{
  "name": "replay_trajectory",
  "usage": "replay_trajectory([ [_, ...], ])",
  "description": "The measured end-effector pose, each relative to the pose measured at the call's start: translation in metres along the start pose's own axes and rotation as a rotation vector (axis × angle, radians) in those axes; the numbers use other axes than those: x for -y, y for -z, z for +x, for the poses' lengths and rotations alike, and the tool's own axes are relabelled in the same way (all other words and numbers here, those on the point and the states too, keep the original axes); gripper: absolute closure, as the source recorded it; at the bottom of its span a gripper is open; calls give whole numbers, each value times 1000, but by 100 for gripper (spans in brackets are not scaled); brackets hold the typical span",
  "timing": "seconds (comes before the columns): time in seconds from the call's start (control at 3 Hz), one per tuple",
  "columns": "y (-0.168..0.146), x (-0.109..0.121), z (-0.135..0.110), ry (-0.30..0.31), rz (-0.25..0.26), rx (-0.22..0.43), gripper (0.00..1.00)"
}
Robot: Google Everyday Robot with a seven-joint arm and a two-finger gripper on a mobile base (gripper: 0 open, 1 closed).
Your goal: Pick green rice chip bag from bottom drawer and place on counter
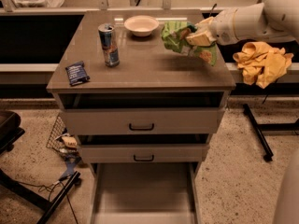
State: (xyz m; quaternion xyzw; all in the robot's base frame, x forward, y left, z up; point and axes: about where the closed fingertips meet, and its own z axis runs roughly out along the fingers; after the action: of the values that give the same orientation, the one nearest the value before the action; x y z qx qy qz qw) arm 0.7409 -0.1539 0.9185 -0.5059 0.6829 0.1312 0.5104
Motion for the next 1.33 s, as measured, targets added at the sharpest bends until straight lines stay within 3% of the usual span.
replay_trajectory([
  [0.33, -5, 1, 2, -1, 3, 2, 84],
  [1.33, -14, -3, 1, -2, -12, 5, 13],
])
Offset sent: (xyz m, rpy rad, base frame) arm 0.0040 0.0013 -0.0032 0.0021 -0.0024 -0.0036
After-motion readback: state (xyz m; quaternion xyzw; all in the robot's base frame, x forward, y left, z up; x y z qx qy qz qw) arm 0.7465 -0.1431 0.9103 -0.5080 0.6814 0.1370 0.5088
